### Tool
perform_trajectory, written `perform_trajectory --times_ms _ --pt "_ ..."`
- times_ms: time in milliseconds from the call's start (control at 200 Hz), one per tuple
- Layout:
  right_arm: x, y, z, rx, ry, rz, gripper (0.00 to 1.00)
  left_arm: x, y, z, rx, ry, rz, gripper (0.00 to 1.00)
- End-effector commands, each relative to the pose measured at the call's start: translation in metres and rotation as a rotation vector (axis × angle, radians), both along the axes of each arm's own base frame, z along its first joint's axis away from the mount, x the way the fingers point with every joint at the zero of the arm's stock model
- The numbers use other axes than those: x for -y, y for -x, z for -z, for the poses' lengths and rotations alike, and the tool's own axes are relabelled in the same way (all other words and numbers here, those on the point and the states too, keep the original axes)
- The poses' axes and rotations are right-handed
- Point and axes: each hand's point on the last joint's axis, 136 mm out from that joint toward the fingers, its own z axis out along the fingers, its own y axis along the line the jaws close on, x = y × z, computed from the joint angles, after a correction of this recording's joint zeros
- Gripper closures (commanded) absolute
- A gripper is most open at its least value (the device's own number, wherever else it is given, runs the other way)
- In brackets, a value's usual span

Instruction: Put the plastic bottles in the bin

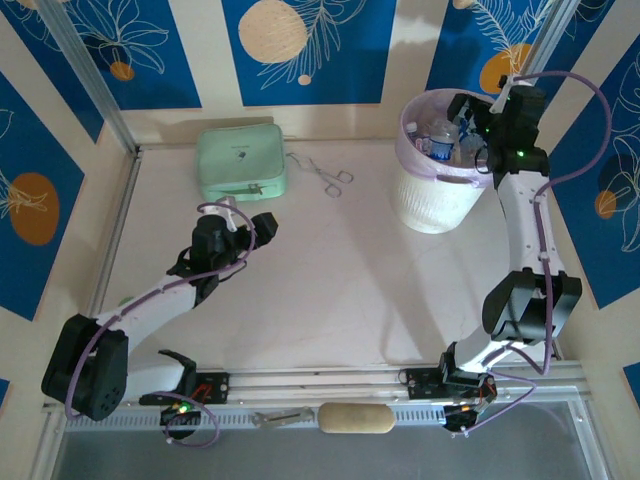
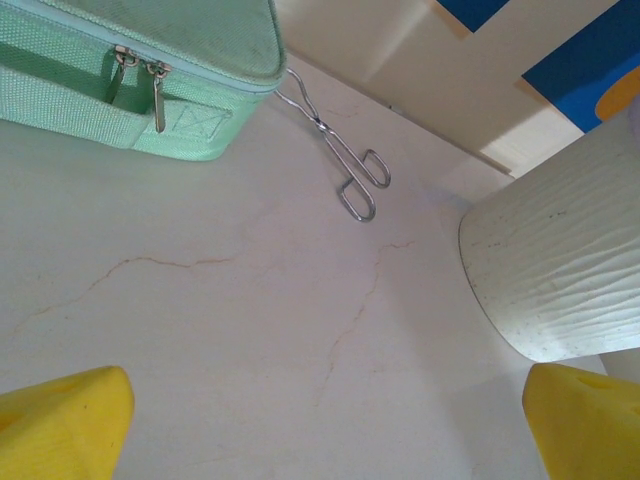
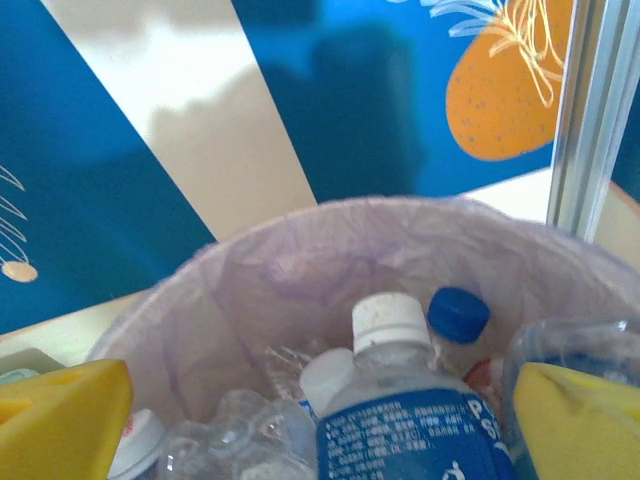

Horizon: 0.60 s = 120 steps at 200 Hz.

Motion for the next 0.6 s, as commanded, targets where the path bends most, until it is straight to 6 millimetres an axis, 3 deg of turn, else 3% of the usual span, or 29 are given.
perform_trajectory --times_ms 0,120,235,385,595 --pt "-0.005 0.02 -0.052 0.119 0.027 -0.008 0.01 -0.01 0.001 -0.004 0.02 -0.043 -0.023 0.01" --pt "-0.017 0.041 -0.071 0.178 0.031 -0.045 0.01 -0.018 -0.001 -0.008 0.034 -0.08 -0.041 0.01" --pt "-0.043 0.065 -0.068 0.201 0.04 -0.111 0.01 -0.032 -0.005 -0.013 0.049 -0.154 -0.076 0.01" --pt "-0.079 0.096 -0.029 0.188 0.059 -0.195 0.01 -0.054 -0.011 -0.018 0.076 -0.295 -0.129 0.01" --pt "-0.132 0.148 0.046 0.135 0.086 -0.32 0.01 -0.082 -0.021 -0.015 0.083 -0.476 -0.199 0.01"
